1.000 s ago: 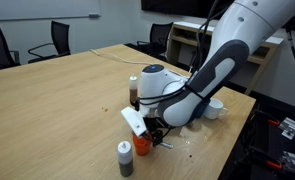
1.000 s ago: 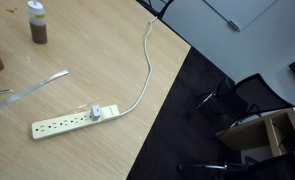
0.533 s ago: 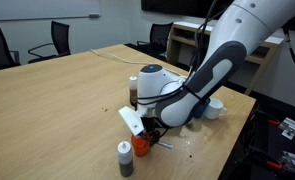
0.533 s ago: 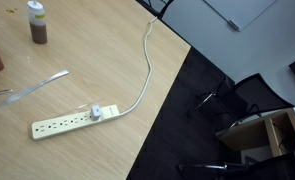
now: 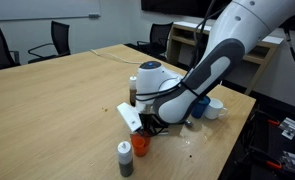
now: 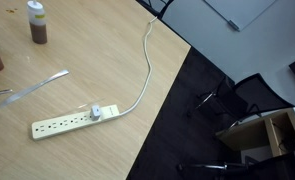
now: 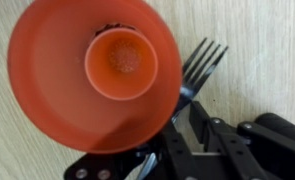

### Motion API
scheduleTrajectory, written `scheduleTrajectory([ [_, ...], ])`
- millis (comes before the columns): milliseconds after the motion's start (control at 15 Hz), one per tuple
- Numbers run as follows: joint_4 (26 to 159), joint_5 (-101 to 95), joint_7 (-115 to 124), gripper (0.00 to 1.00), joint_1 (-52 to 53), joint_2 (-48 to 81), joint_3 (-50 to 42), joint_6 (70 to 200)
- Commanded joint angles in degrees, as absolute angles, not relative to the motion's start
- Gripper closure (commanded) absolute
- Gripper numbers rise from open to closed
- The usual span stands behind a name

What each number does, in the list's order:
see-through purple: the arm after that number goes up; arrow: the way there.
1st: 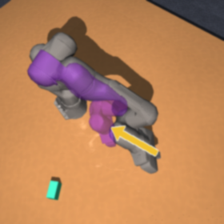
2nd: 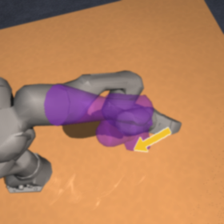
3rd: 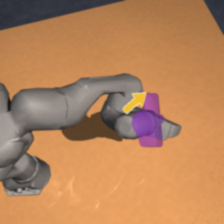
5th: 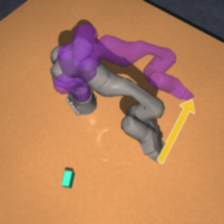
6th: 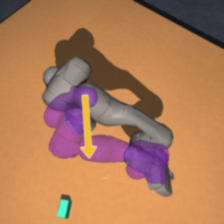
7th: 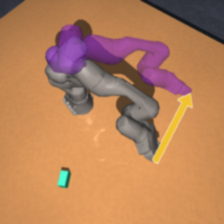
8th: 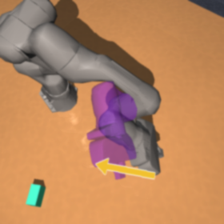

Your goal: Remove the fork from the table and put it in the black basket

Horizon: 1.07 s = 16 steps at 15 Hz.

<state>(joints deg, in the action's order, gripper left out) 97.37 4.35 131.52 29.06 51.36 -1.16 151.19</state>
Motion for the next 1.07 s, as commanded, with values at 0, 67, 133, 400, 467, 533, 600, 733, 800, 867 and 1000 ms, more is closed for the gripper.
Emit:
scheduleTrajectory([
  [0, 97.0, 4.1, 132.1, 0.99, 28.8, 52.5, -0.6, 151.5],
  [67, 97.0, 4.1, 132.3, 0.99, 28.8, 52.5, -0.5, 151.6],
  [133, 97.1, 4.1, 132.3, 0.96, 28.8, 52.4, -0.6, 151.6],
  [400, 97.3, 4.5, 131.8, 0.97, 28.3, 51.9, 0.1, 152.6],
  [467, 97.4, 4.7, 131.7, 0.97, 28.2, 51.7, 0.4, 152.8],
  [533, 97.4, 4.8, 131.3, 0.98, 27.9, 51.5, 0.8, 153.2],
  [600, 97.3, 5.1, 130.9, 0.97, 27.7, 51.4, 1.3, 153.7],
  [733, 97.2, 5.6, 130.0, 0.97, 27.1, 51.2, 2.7, 154.9],
  [800, 97.1, 5.9, 129.6, 0.98, 26.9, 51.2, 3.2, 155.6],
  [867, 96.8, 6.2, 129.1, 0.97, 26.6, 51.2, 3.9, 156.2],
  [1000, 96.1, 6.6, 128.1, 0.97, 26.2, 51.2, 4.9, 157.2],
])
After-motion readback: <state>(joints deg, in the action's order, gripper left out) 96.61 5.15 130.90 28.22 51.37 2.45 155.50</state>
